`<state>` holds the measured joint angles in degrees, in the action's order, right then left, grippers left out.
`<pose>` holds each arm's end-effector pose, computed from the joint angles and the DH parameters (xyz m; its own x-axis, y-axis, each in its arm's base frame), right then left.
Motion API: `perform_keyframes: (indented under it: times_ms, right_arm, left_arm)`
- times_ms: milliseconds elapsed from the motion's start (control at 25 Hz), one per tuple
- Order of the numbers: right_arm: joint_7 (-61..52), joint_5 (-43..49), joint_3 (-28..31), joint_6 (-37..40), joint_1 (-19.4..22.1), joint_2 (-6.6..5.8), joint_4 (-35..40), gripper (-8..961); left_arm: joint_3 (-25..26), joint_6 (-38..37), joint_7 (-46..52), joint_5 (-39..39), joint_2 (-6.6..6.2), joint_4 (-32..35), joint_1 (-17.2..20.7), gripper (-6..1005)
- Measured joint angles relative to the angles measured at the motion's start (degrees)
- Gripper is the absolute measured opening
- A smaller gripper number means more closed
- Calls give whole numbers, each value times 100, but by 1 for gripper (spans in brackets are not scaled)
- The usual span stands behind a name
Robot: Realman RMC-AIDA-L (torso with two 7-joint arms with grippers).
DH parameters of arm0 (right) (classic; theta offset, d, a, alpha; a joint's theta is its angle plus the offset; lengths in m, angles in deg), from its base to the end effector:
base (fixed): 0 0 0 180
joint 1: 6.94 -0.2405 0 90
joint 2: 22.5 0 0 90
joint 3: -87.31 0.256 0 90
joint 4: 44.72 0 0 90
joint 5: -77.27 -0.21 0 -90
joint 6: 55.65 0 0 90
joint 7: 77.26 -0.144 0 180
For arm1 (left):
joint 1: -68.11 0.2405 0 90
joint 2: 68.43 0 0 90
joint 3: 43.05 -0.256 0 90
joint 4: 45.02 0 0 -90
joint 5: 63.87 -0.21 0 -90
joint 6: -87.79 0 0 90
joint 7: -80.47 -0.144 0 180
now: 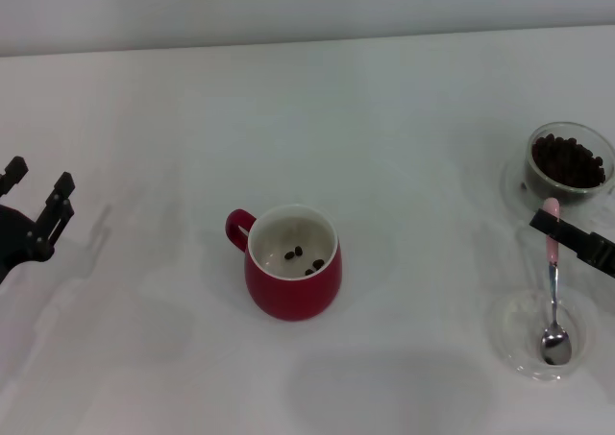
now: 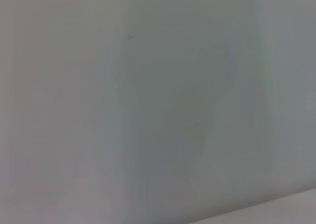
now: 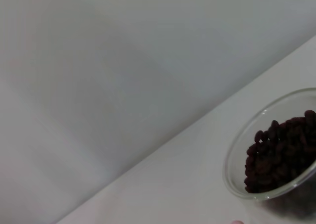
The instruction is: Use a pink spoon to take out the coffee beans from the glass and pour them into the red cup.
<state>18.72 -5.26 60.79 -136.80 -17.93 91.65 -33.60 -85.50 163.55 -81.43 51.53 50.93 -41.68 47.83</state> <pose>0.3945 0.2173 0.0054 0.0519 -0.5524 -0.8320 -0.9759 -0.2048 0.0751 -0.3432 0.2793 -0.0300 0.7798 0.0082 0.6260 0.5651 -0.4396 -0.6981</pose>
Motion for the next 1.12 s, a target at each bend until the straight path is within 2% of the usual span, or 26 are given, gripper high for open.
perform_keyframes:
  times_ms: [800,1120]
  right_arm:
    - [-20,0,-12,148,-26,3,-26,162]
    - [-24,0,-6,129,-35,2,-11,195]
  left_arm:
    - [-2,-63,0,0,2,0,-20,565]
    - [-9,-61,0,0,8,-23,-20,565]
